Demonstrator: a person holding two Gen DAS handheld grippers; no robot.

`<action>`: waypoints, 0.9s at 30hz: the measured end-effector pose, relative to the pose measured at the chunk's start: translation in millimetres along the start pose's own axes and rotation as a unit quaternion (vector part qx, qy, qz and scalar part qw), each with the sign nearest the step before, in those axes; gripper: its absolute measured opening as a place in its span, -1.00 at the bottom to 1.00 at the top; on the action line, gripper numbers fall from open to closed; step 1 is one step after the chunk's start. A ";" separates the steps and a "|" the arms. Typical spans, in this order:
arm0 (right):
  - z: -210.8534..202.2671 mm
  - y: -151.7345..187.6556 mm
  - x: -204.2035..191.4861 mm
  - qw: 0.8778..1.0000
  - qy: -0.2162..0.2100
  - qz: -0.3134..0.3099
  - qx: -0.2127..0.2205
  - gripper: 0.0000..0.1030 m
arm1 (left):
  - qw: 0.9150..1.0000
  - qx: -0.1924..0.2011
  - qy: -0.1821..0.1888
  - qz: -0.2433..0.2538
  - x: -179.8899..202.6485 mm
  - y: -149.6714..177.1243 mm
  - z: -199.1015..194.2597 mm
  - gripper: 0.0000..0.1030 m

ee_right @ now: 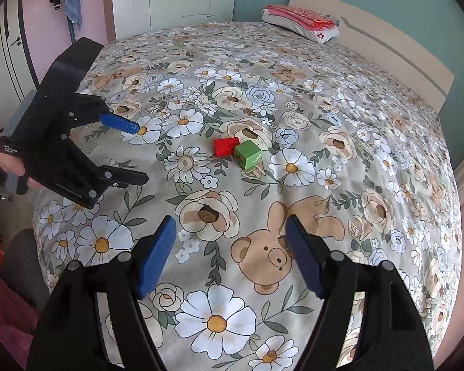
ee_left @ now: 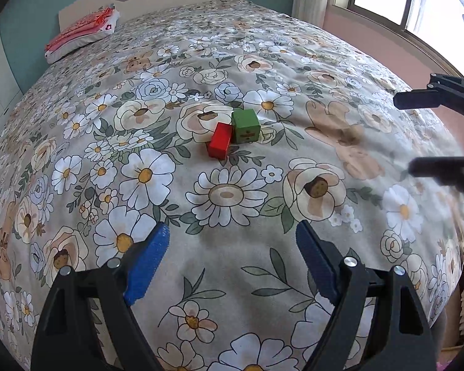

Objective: Collect trash
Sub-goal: 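Grasp the red block with the left tool while the right tool grasps the green cube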

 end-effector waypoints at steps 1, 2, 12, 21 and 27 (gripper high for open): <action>8.5 -3.7 3.9 1.000 -0.002 -0.002 -0.001 0.41 | 1.000 -0.005 0.007 -0.002 -2.5 -3.9 5.9 0.67; 16.2 -7.4 7.8 1.000 -0.003 -0.005 -0.001 0.41 | 1.000 -0.010 0.013 -0.004 -4.4 -7.5 11.7 0.67; 87.4 -46.1 39.2 0.999 -0.015 -0.027 -0.015 0.41 | 0.997 -0.027 0.072 -0.021 -17.2 -41.9 55.7 0.66; 135.7 -78.9 47.2 0.998 -0.038 -0.055 -0.022 0.42 | 0.995 -0.026 0.094 -0.013 -22.1 -66.4 75.0 0.32; 149.0 -96.6 47.6 0.996 -0.048 -0.078 -0.018 0.41 | 0.996 -0.014 0.085 0.008 -22.2 -80.4 80.6 0.27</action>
Point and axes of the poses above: each gripper's, at about its wrist camera, not at the fingertips, and z roughly the way its jaws point, x to its right, y to its underside, the point moved 4 cm from there along z, roughly the way its jaws point, and after that the axes turned 13 degrees about -x, right-handed, at the moved point
